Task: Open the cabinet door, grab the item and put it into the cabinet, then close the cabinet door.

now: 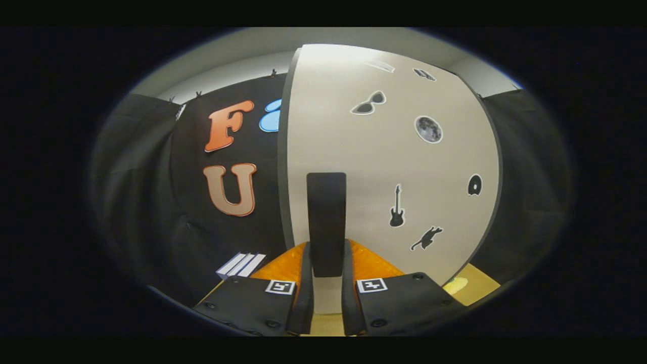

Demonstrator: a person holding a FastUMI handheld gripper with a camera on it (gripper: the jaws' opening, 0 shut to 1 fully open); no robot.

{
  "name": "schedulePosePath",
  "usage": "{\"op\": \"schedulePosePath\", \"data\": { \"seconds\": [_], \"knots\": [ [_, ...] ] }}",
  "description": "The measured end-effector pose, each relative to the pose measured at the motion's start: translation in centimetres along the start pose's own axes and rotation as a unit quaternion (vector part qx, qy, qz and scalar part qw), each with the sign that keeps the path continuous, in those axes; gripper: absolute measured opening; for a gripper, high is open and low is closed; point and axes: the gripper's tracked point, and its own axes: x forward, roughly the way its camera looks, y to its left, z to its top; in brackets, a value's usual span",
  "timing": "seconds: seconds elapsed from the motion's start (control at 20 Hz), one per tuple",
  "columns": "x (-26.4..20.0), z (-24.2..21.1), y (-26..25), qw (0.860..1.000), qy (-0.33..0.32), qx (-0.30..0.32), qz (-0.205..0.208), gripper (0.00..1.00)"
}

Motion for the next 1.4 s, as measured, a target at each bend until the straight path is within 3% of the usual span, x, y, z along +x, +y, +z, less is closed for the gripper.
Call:
{"op": "schedulePosePath", "data": {
  "seconds": [0.05, 0.6, 0.85, 1.05, 1.1, 1.15, 1.2, 1.25, 1.3, 1.4],
  "knots": [
    [-0.6, 0.2, 0.0, 1.000, -0.002, 0.002, 0.007, 0.24],
    [-8.1, 0.1, -3.2, 0.999, -0.011, -0.015, 0.034, 0.24],
    [-9.4, -0.4, -3.6, 0.998, -0.017, -0.010, 0.059, 0.14],
    [-10.5, -1.5, -3.8, 0.996, 0.001, 0.007, 0.086, 0.12],
    [-9.4, -3.4, -7.0, 0.999, 0.026, -0.001, 0.024, 0.11],
    [-10.2, -4.4, -13.7, 0.996, 0.032, -0.030, -0.078, 0.09],
    [-11.1, -5.7, -16.4, 0.996, 0.045, 0.025, -0.073, 0.08],
    [-12.1, -6.5, -16.5, 0.990, 0.059, 0.121, -0.031, 0.08],
    [-13.1, -7.1, -17.4, 0.984, 0.068, 0.164, -0.024, 0.08],
    [-15.4, -7.6, -20.2, 0.989, 0.052, 0.123, -0.057, 0.08]
  ]
}}
